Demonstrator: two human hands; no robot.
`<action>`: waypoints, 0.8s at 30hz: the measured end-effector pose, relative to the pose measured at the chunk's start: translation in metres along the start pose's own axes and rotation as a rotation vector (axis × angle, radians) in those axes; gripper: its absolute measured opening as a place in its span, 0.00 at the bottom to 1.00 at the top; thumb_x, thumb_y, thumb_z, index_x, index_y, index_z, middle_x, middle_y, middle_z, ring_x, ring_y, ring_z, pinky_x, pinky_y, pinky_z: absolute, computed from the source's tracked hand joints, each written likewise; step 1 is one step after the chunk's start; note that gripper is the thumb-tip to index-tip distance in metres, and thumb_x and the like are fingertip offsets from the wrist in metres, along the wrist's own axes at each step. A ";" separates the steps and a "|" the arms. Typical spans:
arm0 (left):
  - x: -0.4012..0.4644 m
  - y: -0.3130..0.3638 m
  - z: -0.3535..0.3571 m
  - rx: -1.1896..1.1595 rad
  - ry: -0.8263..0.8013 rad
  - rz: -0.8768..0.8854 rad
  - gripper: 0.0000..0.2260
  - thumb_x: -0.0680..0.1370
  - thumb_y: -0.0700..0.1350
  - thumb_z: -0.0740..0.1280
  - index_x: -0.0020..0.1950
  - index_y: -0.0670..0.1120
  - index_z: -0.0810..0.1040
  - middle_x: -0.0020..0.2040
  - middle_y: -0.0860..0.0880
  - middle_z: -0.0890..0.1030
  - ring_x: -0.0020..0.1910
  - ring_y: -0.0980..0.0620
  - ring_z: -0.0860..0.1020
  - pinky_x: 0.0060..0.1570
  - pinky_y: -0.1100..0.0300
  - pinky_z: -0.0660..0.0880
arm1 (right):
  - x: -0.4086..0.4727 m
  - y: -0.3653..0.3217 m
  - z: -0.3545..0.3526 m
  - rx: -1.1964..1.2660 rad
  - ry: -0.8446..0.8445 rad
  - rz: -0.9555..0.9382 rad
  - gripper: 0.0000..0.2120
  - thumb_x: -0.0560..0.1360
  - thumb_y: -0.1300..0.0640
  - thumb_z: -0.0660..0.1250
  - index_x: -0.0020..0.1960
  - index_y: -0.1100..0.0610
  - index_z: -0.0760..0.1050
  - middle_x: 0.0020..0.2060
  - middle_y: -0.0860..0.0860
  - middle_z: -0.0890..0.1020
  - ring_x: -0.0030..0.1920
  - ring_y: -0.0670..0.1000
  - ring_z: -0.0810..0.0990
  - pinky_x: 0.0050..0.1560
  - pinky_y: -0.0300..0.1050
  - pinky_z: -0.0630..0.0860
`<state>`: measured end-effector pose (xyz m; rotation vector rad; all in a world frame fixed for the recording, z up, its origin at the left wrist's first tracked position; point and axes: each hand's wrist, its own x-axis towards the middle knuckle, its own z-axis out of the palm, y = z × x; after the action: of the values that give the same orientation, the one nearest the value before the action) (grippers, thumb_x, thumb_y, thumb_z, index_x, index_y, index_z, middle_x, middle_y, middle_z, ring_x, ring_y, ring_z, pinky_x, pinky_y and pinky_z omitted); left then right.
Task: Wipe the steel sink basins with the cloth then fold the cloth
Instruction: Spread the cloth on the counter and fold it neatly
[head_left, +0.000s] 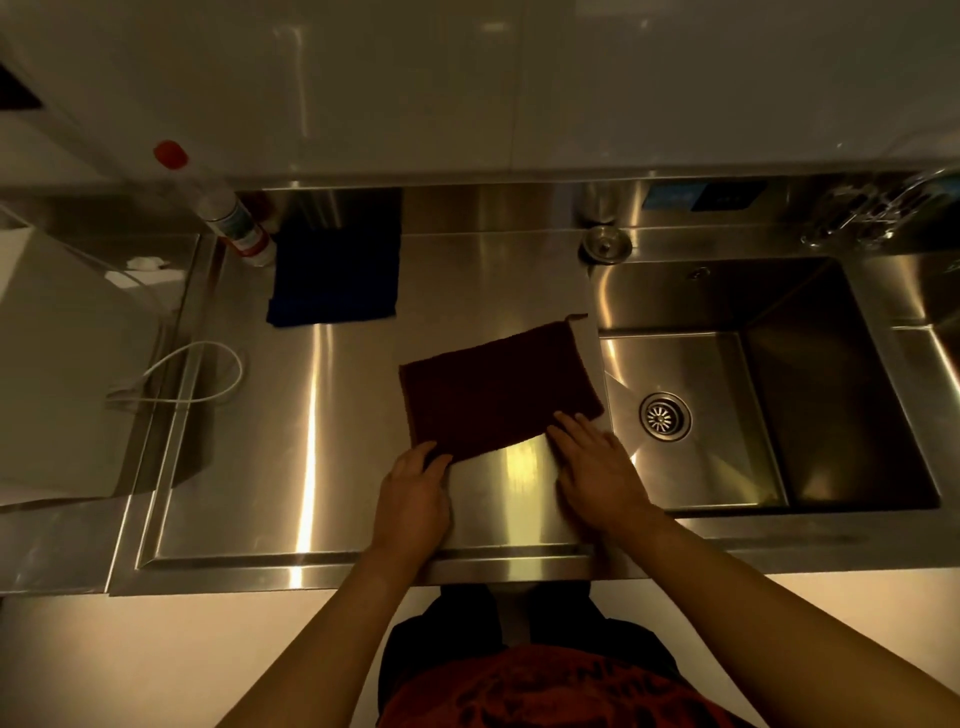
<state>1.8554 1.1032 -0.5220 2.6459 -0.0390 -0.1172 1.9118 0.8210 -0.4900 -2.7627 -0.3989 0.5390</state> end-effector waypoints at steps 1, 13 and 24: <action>-0.007 0.008 0.005 0.008 -0.014 0.005 0.24 0.75 0.34 0.71 0.71 0.45 0.78 0.72 0.41 0.75 0.68 0.40 0.74 0.66 0.45 0.76 | 0.002 0.005 -0.005 -0.012 -0.002 -0.003 0.33 0.79 0.58 0.62 0.82 0.50 0.57 0.82 0.48 0.55 0.82 0.54 0.52 0.78 0.61 0.56; -0.005 0.062 0.014 0.013 -0.121 0.043 0.20 0.79 0.41 0.67 0.71 0.49 0.78 0.67 0.47 0.76 0.63 0.44 0.74 0.59 0.49 0.74 | 0.024 0.011 -0.025 0.071 0.119 0.099 0.24 0.75 0.58 0.65 0.72 0.55 0.73 0.72 0.55 0.72 0.70 0.59 0.72 0.66 0.58 0.72; 0.069 -0.015 -0.027 0.131 -0.189 0.224 0.17 0.78 0.42 0.72 0.68 0.48 0.82 0.71 0.42 0.76 0.69 0.39 0.74 0.67 0.45 0.75 | 0.030 -0.077 0.017 0.020 0.008 0.132 0.33 0.81 0.46 0.64 0.81 0.52 0.56 0.81 0.54 0.56 0.80 0.59 0.53 0.79 0.60 0.56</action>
<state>1.9265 1.1262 -0.5104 2.7301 -0.4181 -0.2976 1.9161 0.9050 -0.4884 -2.7851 -0.2089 0.5603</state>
